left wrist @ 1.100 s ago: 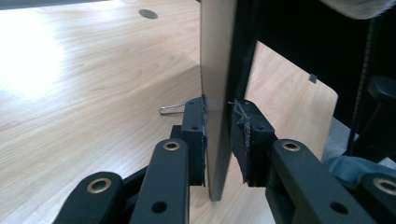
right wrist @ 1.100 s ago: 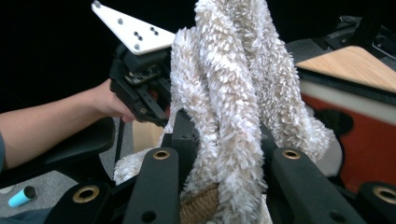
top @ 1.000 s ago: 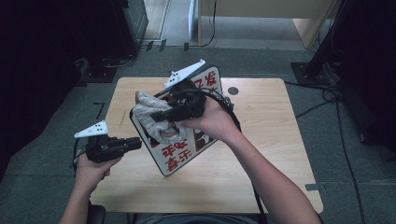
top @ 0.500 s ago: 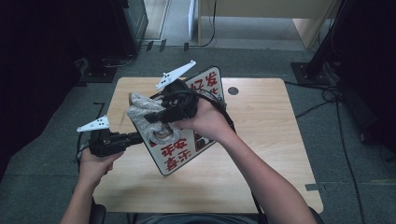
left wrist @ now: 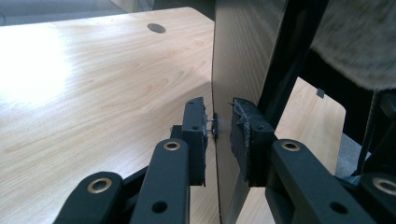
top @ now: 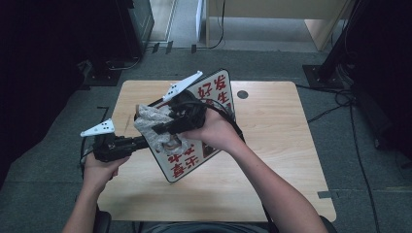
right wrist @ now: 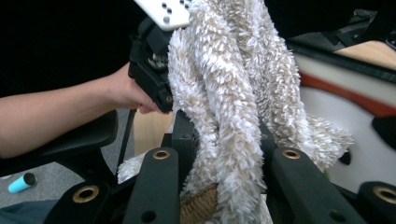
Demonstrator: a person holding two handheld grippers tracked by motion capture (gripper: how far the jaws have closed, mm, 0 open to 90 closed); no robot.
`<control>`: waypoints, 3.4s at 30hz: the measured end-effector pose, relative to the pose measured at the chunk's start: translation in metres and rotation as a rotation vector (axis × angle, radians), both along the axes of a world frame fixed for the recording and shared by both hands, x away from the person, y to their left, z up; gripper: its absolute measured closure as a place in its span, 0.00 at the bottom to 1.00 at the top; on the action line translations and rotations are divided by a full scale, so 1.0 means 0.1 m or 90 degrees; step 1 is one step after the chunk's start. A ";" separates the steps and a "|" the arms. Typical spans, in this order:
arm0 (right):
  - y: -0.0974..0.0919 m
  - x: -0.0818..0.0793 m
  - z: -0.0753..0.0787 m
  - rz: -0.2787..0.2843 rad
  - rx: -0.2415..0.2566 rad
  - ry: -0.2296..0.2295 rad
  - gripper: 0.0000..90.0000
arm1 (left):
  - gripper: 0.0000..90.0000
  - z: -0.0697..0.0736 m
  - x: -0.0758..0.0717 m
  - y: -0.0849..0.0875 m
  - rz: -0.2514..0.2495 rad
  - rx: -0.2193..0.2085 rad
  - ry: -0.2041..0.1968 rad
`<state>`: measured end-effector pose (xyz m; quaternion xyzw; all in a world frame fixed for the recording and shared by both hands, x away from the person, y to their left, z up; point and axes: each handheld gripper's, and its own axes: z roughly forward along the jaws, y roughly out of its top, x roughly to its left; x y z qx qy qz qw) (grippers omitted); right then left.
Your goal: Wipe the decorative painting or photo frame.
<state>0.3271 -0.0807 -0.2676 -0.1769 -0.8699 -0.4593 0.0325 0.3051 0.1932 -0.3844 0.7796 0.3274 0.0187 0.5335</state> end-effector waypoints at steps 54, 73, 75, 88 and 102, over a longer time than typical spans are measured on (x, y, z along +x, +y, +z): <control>-0.18 -0.13 -0.86 0.033 0.005 0.025 0.80 | 0.83 0.00 -0.02 -0.05 -0.006 -0.002 -0.003; -0.23 -0.19 -1.24 0.043 -0.011 0.046 0.80 | 0.83 0.00 -0.03 -0.06 -0.005 0.002 -0.002; -0.24 -0.20 -1.29 0.041 -0.012 0.051 0.80 | 0.83 0.00 -0.03 -0.06 -0.005 0.001 -0.002; -0.29 -0.26 -1.56 0.038 -0.026 0.069 0.80 | 0.83 0.00 -0.04 -0.07 -0.004 0.002 -0.001; -0.36 -0.31 -1.88 0.035 -0.038 0.095 0.80 | 0.82 -0.02 -0.05 -0.08 0.000 0.003 0.013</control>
